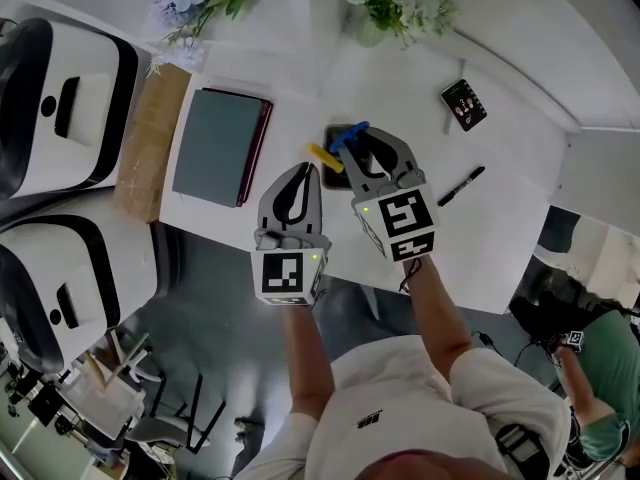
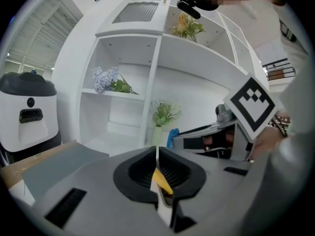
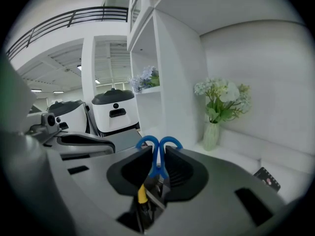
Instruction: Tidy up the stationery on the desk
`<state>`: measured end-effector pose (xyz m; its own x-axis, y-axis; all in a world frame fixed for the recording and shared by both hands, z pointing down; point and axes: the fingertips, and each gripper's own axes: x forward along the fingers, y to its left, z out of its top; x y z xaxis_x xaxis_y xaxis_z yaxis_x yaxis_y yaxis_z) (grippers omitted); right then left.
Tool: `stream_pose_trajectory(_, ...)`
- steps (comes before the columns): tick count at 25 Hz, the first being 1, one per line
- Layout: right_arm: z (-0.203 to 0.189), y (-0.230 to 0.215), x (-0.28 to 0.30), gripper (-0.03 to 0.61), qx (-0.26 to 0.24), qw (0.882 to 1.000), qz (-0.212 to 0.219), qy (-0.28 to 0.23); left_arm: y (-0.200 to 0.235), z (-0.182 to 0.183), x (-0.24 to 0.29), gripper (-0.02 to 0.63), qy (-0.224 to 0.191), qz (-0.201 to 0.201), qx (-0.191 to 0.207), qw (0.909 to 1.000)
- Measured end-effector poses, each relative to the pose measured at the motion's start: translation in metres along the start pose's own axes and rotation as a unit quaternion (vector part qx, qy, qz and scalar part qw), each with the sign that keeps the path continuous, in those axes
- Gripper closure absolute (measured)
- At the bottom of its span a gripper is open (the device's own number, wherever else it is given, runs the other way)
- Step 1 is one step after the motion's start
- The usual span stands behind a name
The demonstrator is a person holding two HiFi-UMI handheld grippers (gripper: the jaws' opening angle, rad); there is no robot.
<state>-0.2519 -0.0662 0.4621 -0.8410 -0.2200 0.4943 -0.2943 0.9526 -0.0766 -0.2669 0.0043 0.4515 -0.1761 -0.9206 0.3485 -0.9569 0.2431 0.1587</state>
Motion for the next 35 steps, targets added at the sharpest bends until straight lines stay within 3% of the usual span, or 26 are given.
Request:
stream_pose_trajectory(13, -0.03, 0.001, 0.028, 0.476, -0.016, 0.999, 0.005, 0.038, -0.007, -0.014, 0.009, 0.614, 0.012, -0.007, 0.001, 0.9999)
stream_pose_trajectory(20, -0.031, 0.0, 0.006, 0.476, -0.005, 1.0, 0.004, 0.023, -0.016, -0.007, 0.009, 0.614, 0.008, -0.016, 0.01, 0.9998)
stream_pose_trajectory(29, -0.054, -0.049, -0.053, 0.479, 0.044, 0.996, -0.08, 0.015, -0.063, -0.001, 0.024, 0.614, 0.01, -0.081, 0.042, 0.9958)
stream_pose_trajectory(35, -0.102, -0.096, -0.095, 0.479, 0.095, 0.983, -0.151, 0.037, -0.112, -0.013, 0.04, 0.614, 0.021, -0.142, 0.058, 0.988)
